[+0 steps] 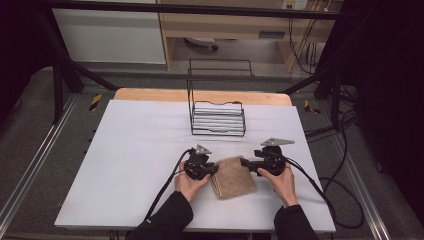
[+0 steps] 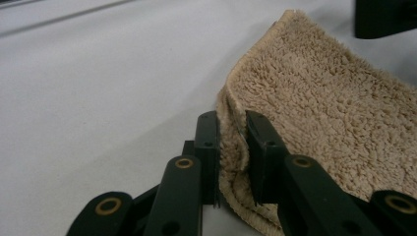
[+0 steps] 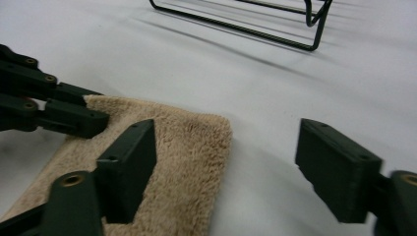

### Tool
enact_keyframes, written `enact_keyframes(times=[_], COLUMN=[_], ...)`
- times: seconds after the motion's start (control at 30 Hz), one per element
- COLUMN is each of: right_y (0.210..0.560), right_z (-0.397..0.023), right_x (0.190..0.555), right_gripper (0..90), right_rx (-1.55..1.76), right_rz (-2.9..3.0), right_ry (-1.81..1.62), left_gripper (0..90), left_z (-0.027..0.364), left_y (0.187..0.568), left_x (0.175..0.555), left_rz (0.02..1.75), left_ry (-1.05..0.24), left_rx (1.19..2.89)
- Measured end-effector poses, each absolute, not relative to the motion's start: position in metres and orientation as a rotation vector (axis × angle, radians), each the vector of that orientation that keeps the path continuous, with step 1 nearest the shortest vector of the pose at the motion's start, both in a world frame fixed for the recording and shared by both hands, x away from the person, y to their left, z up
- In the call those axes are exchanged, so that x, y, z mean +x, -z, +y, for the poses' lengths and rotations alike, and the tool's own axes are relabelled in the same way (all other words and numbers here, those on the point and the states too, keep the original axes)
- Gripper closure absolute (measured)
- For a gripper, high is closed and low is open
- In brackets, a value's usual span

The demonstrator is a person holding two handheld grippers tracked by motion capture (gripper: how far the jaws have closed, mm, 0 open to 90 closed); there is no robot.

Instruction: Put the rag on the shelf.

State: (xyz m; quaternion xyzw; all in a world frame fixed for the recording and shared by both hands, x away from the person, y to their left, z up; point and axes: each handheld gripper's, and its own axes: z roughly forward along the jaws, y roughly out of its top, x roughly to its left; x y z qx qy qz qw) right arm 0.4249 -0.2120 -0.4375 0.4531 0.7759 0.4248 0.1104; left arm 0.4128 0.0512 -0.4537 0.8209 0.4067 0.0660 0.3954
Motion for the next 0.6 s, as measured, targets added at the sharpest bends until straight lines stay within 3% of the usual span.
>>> enact_keyframes(times=[0.33,0.6], right_y=[0.448,0.453], right_z=[-0.204,-0.200], right_x=[0.431,0.431], right_gripper=[54.9,68.7], right_rx=[1.313,1.330], right_rz=[2.354,2.397], right_ry=[-1.174,-1.176], left_gripper=[76.0,76.1], left_z=[0.051,0.052], left_y=[0.454,0.454], left_x=[0.413,0.414], left_rz=[1.020,1.025], left_ry=[-0.172,-0.157], left_rx=[2.088,2.082])
